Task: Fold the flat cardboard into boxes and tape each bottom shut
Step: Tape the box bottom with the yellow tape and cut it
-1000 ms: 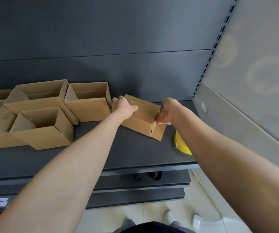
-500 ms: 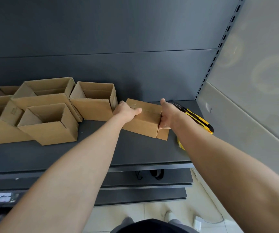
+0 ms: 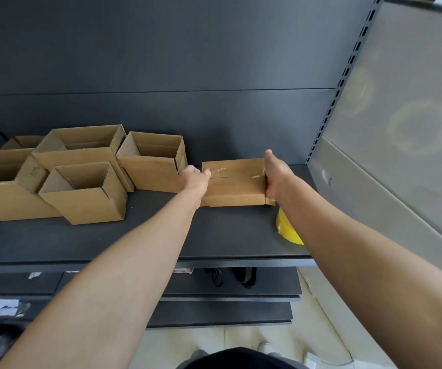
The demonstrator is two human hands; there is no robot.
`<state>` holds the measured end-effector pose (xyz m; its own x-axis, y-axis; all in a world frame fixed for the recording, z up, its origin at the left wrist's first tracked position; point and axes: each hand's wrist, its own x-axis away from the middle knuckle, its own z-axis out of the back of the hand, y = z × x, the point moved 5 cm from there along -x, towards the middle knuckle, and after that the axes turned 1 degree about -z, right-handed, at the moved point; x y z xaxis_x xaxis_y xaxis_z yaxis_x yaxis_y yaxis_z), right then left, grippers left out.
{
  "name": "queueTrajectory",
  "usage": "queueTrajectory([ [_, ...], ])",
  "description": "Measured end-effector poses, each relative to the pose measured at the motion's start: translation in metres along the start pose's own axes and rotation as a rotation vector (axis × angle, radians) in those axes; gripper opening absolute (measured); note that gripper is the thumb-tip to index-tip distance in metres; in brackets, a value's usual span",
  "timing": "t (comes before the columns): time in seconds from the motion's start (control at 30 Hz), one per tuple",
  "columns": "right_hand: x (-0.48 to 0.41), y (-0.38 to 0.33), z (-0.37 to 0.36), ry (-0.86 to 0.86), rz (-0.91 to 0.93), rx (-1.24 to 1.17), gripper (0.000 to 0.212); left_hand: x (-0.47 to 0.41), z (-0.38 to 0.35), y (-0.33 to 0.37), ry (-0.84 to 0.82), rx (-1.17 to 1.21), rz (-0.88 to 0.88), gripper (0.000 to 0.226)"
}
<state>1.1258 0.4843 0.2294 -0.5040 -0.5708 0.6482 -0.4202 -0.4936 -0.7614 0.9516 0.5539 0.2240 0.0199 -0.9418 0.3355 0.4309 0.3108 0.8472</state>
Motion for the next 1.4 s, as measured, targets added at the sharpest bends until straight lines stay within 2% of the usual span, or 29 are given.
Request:
queueTrajectory([
  [0.13,0.004,-0.010,0.017,0.070,0.084,-0.006,0.045,0.011,0.003,0.000,0.013,0.123,-0.020,0.016],
  [0.27,0.009,-0.006,0.026,0.084,0.089,-0.048,0.059,0.022,0.006,0.010,0.007,0.329,-0.008,0.034],
  [0.37,0.010,-0.002,0.030,0.073,0.073,-0.061,0.064,0.029,0.009,0.012,-0.025,0.263,-0.047,0.024],
  [0.53,0.011,0.006,0.030,0.023,0.054,-0.092,0.067,0.043,0.012,0.000,-0.077,0.177,-0.065,0.042],
  [0.6,0.013,0.008,0.028,0.008,0.053,-0.098,0.072,0.046,0.015,-0.008,-0.040,0.187,-0.049,0.036],
  [0.67,0.014,0.011,0.025,-0.007,0.036,-0.083,0.077,0.048,0.018,-0.019,-0.033,0.291,0.023,0.018],
  [0.7,0.014,0.012,0.024,-0.012,0.028,-0.064,0.078,0.051,0.019,-0.022,-0.042,0.343,0.061,0.017],
  [0.77,0.011,0.018,0.023,-0.014,0.020,-0.026,0.075,0.053,0.020,-0.030,-0.064,0.378,0.116,0.046],
  [0.87,0.006,0.033,0.018,-0.039,0.016,-0.004,0.054,0.055,0.021,-0.040,-0.105,0.336,0.149,0.094],
  [0.93,0.006,0.041,0.013,-0.060,0.005,0.048,0.049,0.056,0.021,-0.045,-0.101,0.280,0.173,0.108],
  [1.07,0.010,0.040,0.008,-0.079,-0.020,0.157,0.048,0.057,0.027,-0.052,0.044,0.267,0.297,0.098],
  [1.17,0.008,0.032,0.009,-0.076,0.020,0.188,0.035,0.055,0.031,-0.054,0.083,0.297,0.352,0.065],
  [1.23,0.006,0.026,0.006,-0.066,0.121,0.194,0.048,0.055,0.032,-0.051,0.116,0.357,0.340,0.037],
  [1.27,0.007,0.022,0.003,-0.074,0.183,0.219,0.058,0.054,0.031,-0.049,0.121,0.382,0.327,0.031],
  [1.33,0.007,0.018,-0.004,-0.128,0.251,0.262,0.067,0.054,0.031,-0.044,0.115,0.414,0.299,0.036],
  [1.4,0.006,0.017,-0.008,-0.158,0.269,0.318,0.058,0.054,0.035,-0.041,0.109,0.437,0.280,0.042],
])
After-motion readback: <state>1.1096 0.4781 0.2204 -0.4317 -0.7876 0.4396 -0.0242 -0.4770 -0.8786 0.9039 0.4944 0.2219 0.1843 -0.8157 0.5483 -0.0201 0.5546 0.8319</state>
